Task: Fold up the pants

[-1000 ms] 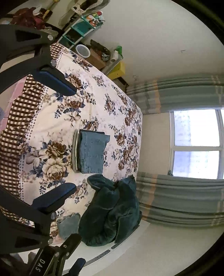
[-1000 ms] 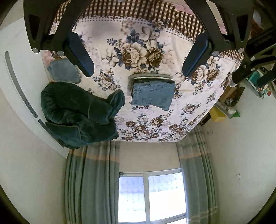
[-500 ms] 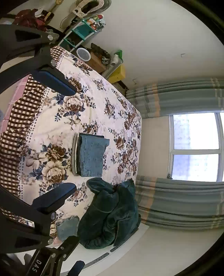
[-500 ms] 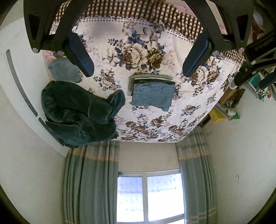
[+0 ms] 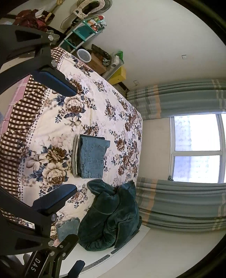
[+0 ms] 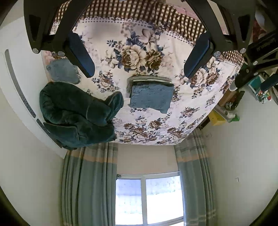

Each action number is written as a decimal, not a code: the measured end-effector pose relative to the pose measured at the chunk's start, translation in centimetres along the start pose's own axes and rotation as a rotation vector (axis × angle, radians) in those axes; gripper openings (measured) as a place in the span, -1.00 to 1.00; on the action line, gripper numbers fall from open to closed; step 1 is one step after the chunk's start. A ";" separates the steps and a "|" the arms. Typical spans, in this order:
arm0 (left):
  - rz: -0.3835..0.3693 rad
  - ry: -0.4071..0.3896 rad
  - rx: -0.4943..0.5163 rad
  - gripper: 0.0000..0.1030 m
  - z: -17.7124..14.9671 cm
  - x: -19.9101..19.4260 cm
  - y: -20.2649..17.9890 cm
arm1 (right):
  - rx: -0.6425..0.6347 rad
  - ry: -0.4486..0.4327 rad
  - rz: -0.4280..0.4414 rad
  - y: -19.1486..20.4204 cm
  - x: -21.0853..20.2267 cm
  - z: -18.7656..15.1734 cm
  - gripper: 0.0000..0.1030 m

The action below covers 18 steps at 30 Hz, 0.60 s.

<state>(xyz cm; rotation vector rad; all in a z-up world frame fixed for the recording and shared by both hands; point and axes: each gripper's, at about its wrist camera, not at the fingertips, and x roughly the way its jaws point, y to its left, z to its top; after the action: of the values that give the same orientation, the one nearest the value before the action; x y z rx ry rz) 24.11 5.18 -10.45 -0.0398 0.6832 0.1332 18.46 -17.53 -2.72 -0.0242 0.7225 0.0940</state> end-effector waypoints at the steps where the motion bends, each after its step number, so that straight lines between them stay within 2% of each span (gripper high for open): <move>1: 0.001 0.001 -0.001 0.99 -0.1 -0.1 0.1 | 0.002 0.000 0.001 0.1 0.0 -0.1 1.00; 18: 0.027 -0.008 -0.012 0.99 -0.1 -0.6 1.2 | 0.006 0.009 0.015 0.8 0.5 -0.1 1.00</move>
<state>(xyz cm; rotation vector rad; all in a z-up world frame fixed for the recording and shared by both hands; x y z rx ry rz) 23.45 6.27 -10.11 -0.0415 0.6752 0.1630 18.68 -16.75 -3.10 -0.0132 0.7325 0.1055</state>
